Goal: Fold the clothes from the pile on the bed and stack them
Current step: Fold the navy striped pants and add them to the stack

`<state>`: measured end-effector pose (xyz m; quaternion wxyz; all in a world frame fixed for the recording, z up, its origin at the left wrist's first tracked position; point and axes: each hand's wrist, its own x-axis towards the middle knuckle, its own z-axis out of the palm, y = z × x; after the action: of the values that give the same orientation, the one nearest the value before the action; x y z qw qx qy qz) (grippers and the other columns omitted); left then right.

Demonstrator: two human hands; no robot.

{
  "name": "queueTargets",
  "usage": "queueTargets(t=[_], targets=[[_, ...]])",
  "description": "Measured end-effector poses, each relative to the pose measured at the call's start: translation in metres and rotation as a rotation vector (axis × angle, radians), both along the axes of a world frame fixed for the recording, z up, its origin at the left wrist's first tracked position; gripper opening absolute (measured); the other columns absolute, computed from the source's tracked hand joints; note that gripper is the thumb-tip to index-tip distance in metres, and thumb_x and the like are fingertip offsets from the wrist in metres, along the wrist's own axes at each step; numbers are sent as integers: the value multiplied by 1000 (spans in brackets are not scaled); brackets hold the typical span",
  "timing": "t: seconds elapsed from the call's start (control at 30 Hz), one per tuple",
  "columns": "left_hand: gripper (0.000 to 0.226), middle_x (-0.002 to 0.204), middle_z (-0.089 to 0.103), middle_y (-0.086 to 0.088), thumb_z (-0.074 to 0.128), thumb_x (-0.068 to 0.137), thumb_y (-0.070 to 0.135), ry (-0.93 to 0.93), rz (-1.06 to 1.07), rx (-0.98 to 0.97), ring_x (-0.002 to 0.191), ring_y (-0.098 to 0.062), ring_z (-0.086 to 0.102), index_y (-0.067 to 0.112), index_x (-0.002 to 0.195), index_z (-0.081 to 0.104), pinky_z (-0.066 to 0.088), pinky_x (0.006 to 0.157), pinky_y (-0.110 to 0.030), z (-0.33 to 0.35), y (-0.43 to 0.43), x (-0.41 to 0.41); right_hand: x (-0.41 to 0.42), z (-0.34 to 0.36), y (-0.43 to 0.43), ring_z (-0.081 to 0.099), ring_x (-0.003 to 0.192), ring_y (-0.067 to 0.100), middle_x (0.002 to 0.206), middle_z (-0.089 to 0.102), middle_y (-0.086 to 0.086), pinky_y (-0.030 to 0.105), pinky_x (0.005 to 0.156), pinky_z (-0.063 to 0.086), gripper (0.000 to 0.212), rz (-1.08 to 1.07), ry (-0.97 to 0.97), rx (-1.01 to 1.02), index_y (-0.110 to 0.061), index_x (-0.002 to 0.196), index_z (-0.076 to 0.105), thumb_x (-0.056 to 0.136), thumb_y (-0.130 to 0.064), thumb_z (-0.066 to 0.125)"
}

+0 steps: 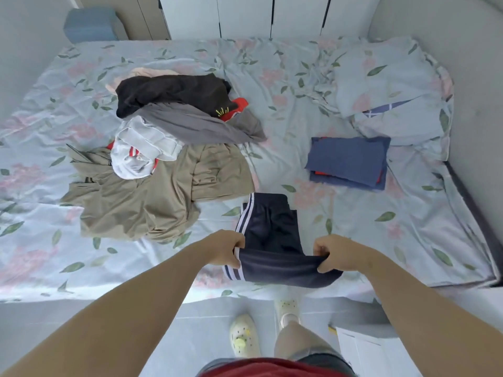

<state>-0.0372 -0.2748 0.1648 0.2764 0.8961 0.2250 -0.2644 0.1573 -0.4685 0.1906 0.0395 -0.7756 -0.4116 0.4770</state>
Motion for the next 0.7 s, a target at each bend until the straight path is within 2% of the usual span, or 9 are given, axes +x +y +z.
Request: queueTargets(t=[0.17,0.23,0.3,0.37,0.43,0.5,0.53,0.6,0.7], targets=[[24,81,49,9,67,77,16,-27,200,-69,80,-17,49,25,84,46,36,60,-21,-14,9,1,6,-18,8,52,80,15,81,54,-6,13,57,36,17,-103,-33,62,-19,79,54,81,-4,62],[21,80,52,5,67,79,16,-106,330,-32,76,-19,50,21,87,48,38,59,-23,-13,18,12,15,-22,21,51,82,17,86,56,-2,16,56,35,8,-253,-103,193,-9,92,60,85,-5,59],[17,75,51,2,65,84,17,-229,506,21,68,-19,48,19,90,49,38,58,-26,-9,29,30,26,-25,37,51,85,19,89,56,-2,23,60,31,14,-480,-144,345,-7,102,60,89,-7,56],[16,71,51,3,62,89,21,-377,697,74,67,-18,48,16,102,54,35,59,-27,-5,38,51,36,-26,54,53,97,17,102,58,-3,18,76,34,26,-674,-148,515,-11,116,58,90,-9,56],[36,99,59,0,56,93,22,-511,845,23,92,-19,54,18,128,48,34,73,-19,-4,47,72,48,-29,72,48,117,12,126,53,-7,21,97,35,50,-767,-103,621,-17,136,46,88,-10,59],[60,149,31,-1,52,96,22,-547,921,-80,132,-15,33,19,148,22,22,93,-9,-13,54,90,58,-39,87,35,133,9,144,38,-11,22,108,27,69,-804,-24,610,-21,146,30,86,-11,62],[67,157,12,0,50,97,24,-517,947,-122,141,-12,19,19,151,11,14,99,-10,-20,56,97,62,-47,92,29,136,8,146,32,-13,20,108,23,73,-802,11,572,-22,148,26,86,-11,62],[74,159,-3,3,49,97,32,-398,954,-159,146,-13,5,21,152,1,12,110,-21,-41,57,105,68,-66,98,25,139,10,148,28,-12,20,108,21,75,-761,48,494,-23,148,23,85,-14,62],[80,159,-3,5,52,95,37,-224,959,-201,147,-15,4,23,152,-1,17,114,-30,-77,53,106,72,-97,103,29,137,16,149,29,-4,19,97,23,74,-783,108,293,-22,149,21,87,-17,62]])
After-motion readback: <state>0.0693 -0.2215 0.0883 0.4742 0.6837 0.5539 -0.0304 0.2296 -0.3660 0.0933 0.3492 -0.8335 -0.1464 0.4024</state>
